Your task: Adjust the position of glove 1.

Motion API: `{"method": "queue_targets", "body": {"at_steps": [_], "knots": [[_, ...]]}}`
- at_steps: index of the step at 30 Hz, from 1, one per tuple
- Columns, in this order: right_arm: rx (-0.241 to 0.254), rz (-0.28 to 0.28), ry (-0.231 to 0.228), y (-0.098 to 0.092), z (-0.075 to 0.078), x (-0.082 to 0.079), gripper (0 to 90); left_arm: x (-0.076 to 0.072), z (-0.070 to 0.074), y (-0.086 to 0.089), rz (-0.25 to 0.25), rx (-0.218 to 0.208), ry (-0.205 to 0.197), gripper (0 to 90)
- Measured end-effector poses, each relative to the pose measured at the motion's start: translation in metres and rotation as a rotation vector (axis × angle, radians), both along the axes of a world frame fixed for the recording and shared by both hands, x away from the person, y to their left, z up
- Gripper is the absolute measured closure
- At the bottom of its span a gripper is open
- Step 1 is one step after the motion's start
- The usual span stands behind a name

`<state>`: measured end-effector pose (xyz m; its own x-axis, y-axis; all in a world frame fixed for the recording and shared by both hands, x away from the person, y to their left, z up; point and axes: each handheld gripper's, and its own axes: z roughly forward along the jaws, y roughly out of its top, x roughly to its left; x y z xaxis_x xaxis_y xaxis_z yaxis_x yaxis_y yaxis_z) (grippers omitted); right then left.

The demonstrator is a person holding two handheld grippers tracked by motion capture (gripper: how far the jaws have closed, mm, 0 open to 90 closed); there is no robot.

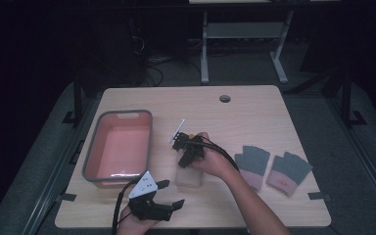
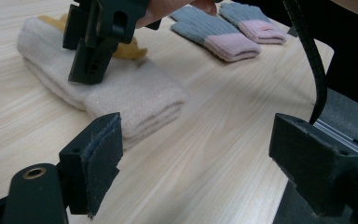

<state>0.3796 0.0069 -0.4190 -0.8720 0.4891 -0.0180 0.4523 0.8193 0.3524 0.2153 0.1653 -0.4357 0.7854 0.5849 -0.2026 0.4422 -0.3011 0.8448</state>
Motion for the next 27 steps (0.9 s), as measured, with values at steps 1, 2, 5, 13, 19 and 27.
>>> {"method": "queue_targets", "body": {"at_steps": [1, 2, 5, 13, 19, 27], "knots": [[-0.002, -0.003, 0.0, -0.002, 0.0, 0.0, 45.0, 0.001, 0.0, -0.001, -0.001, -0.005, 0.006, 17.3], [-0.003, -0.003, 0.001, -0.003, 0.0, 0.0, 45.0, 0.001, -0.001, -0.001, -0.003, -0.007, 0.011, 17.2], [-0.005, -0.019, 0.005, -0.009, 0.0, -0.001, 45.0, 0.003, -0.001, -0.003, -0.001, -0.023, 0.033, 17.2], [0.013, -0.043, 0.016, -0.025, 0.0, -0.003, 45.0, 0.008, -0.004, -0.009, -0.011, -0.033, 0.08, 17.2], [0.102, -0.109, 0.032, -0.039, 0.005, -0.004, 42.9, 0.018, -0.005, -0.017, -0.003, -0.017, 0.104, 17.2], [0.266, -0.225, 0.079, -0.076, 0.015, -0.008, 37.5, 0.041, 0.0, -0.031, 0.023, -0.03, 0.158, 17.2]]}}
